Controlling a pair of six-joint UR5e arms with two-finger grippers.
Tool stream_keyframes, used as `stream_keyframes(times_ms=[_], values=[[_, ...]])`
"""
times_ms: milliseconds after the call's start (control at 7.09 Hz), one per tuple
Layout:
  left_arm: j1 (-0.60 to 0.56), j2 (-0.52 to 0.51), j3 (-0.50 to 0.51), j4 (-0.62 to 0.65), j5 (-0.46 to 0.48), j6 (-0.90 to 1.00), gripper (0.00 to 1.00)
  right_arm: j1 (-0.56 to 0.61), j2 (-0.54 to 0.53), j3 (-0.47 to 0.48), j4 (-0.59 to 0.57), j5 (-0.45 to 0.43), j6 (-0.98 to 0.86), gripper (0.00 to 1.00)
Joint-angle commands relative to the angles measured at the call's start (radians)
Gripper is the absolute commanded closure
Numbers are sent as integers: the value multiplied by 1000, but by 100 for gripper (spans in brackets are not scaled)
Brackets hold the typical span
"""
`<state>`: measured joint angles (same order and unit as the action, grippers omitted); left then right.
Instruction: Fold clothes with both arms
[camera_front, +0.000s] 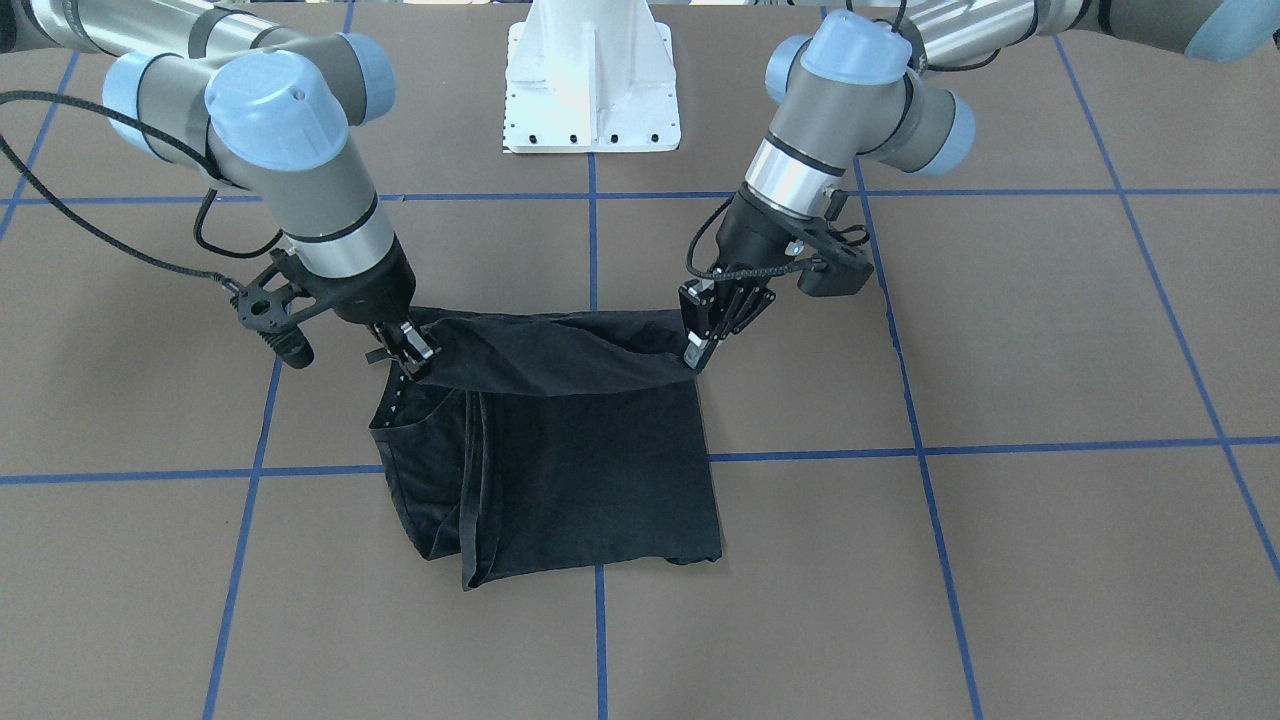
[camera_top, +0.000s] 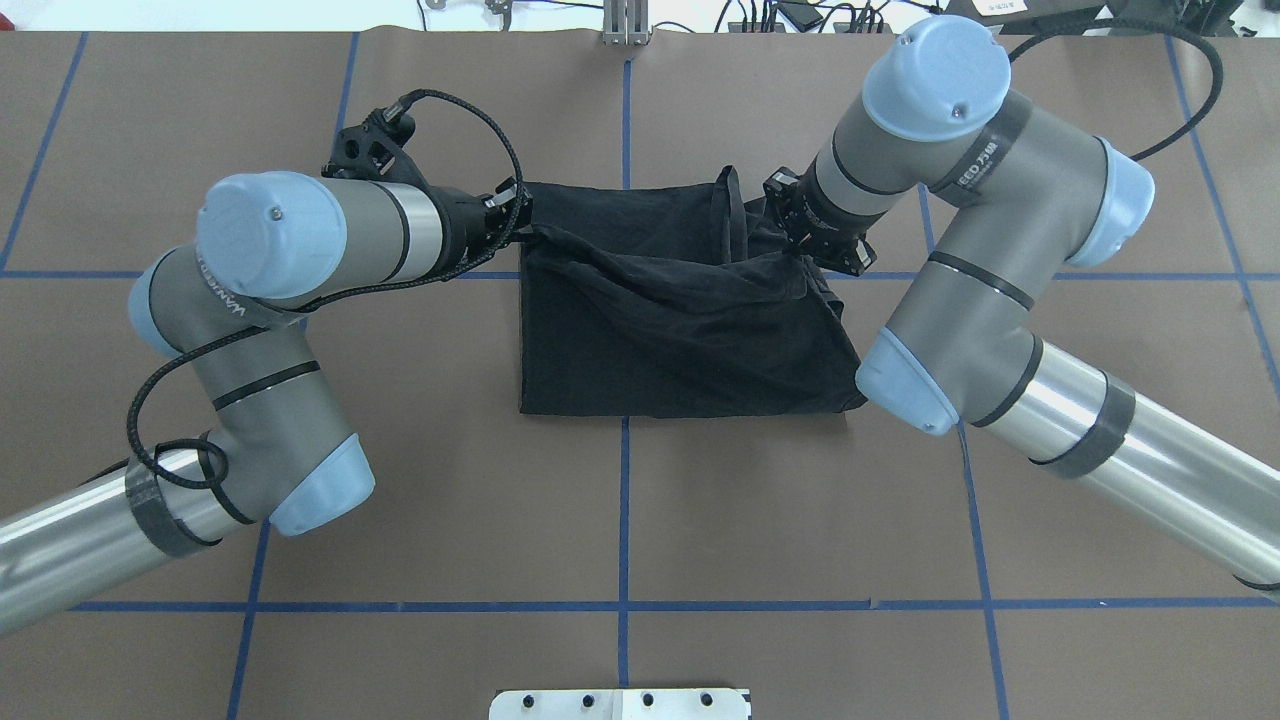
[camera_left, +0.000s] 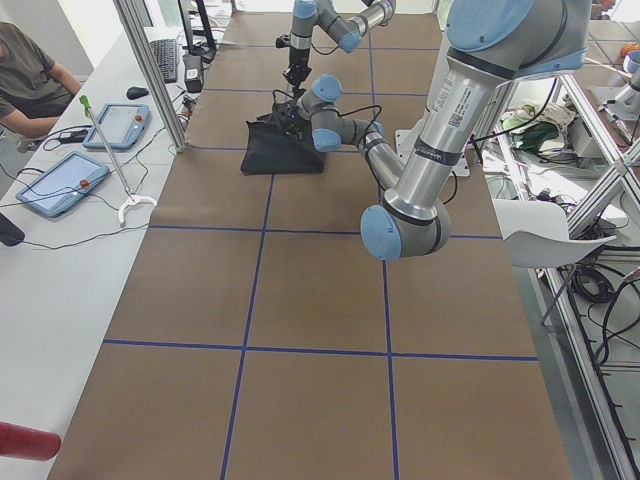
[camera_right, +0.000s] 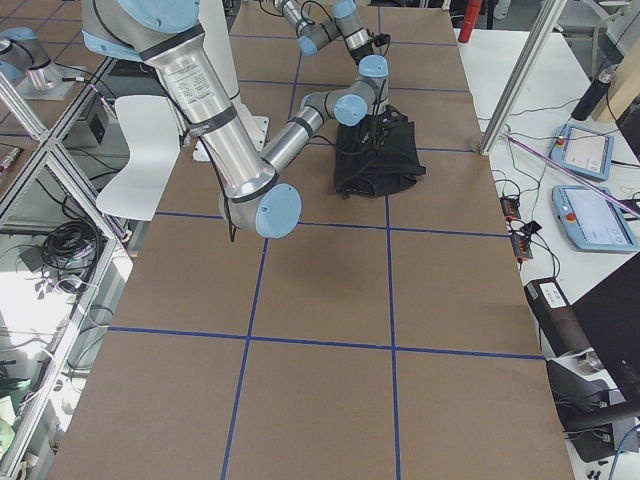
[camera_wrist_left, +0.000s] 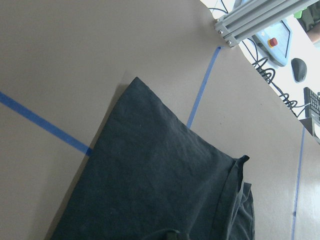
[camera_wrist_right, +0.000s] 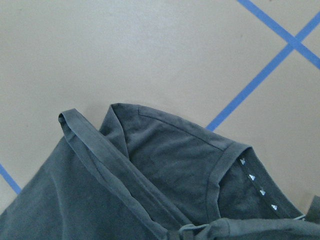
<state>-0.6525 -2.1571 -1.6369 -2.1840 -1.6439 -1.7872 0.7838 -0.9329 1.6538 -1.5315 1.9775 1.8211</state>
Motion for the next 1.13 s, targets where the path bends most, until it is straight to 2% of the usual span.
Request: stream_keyframes(times_ms=[0, 141, 282, 423, 564, 706, 847, 988], values=[[-57, -62, 151, -52, -2, 52, 100, 41, 84, -145, 2, 30, -86, 100], [-73, -75, 223, -98, -2, 83, 100, 58, 138, -235, 22, 32, -115, 100], [-84, -101, 283, -135, -1, 89, 100, 66, 158, -335, 113, 34, -118, 100], [-84, -128, 336, -149, 1, 89, 79, 74, 172, -409, 199, 32, -117, 100], [-94, -170, 412, -181, 3, 115, 54, 92, 215, -475, 206, 34, -129, 100], [-122, -188, 486, -235, 3, 152, 44, 98, 289, -576, 208, 32, -181, 1], [-153, -188, 497, -255, 1, 196, 44, 113, 365, -660, 209, 32, -210, 0], [-157, -188, 496, -257, 0, 203, 44, 162, 394, -693, 208, 52, -268, 0]])
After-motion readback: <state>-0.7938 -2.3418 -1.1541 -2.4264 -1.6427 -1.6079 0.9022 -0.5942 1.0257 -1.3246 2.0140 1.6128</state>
